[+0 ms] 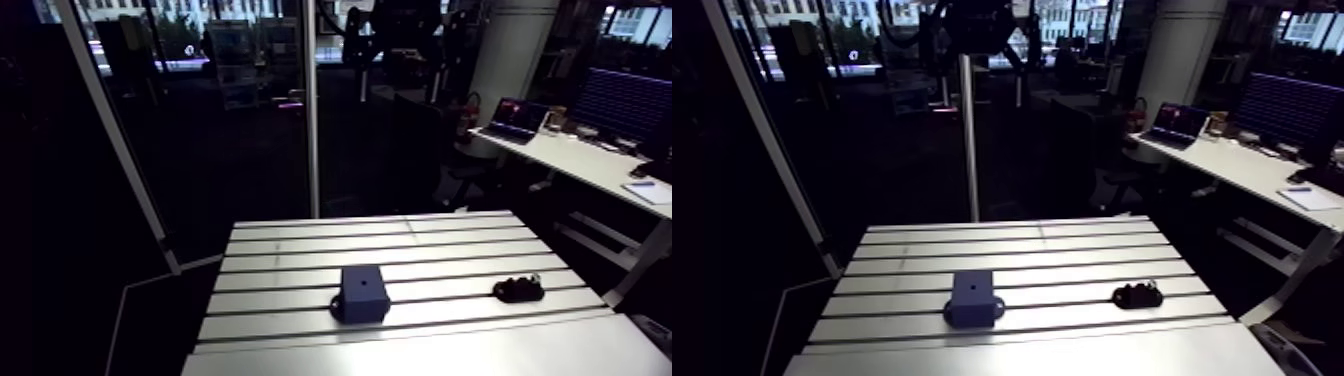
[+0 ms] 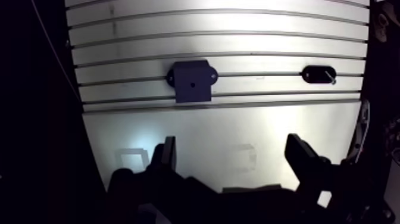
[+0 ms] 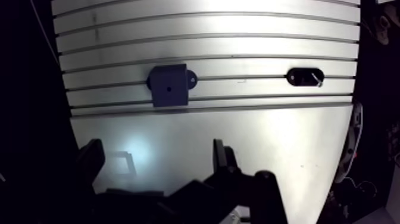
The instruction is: Pick up the M10 bolt and insert it into the hole until fully seated.
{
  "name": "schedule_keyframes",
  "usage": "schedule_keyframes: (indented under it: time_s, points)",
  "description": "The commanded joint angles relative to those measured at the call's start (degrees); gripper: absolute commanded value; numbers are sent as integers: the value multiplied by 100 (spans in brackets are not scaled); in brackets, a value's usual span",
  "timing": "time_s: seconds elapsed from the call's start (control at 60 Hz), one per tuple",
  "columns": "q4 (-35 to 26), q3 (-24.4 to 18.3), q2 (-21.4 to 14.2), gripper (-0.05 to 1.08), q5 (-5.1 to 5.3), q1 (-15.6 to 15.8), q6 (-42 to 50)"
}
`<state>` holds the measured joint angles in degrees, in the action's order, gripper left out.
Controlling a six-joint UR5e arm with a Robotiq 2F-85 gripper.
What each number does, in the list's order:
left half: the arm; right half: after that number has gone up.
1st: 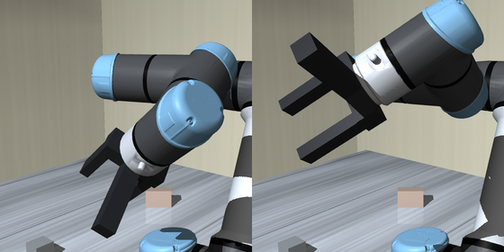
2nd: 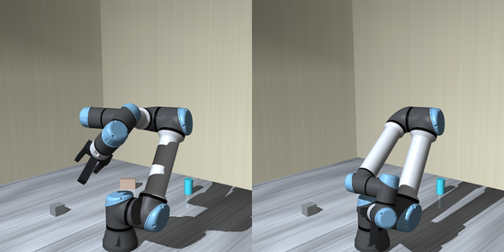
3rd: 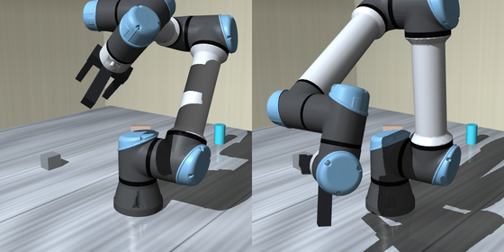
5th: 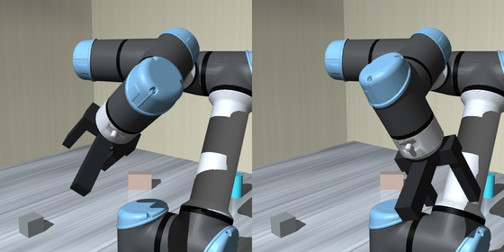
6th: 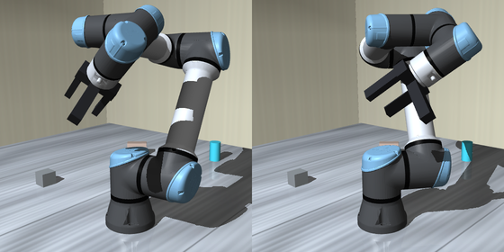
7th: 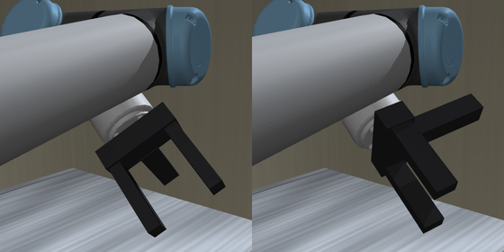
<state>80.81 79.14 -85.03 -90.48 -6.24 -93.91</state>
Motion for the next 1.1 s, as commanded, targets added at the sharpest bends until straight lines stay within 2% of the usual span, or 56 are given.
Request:
schedule_keyframes:
  time_s: [0.017, 0.583, 1.1]
  points:
    - [9, -307, 369, 1, 61, 291, -53]
    - [0, -325, 378, 1, 61, 299, -53]
    - [-33, -326, 327, 1, 0, 290, -69]
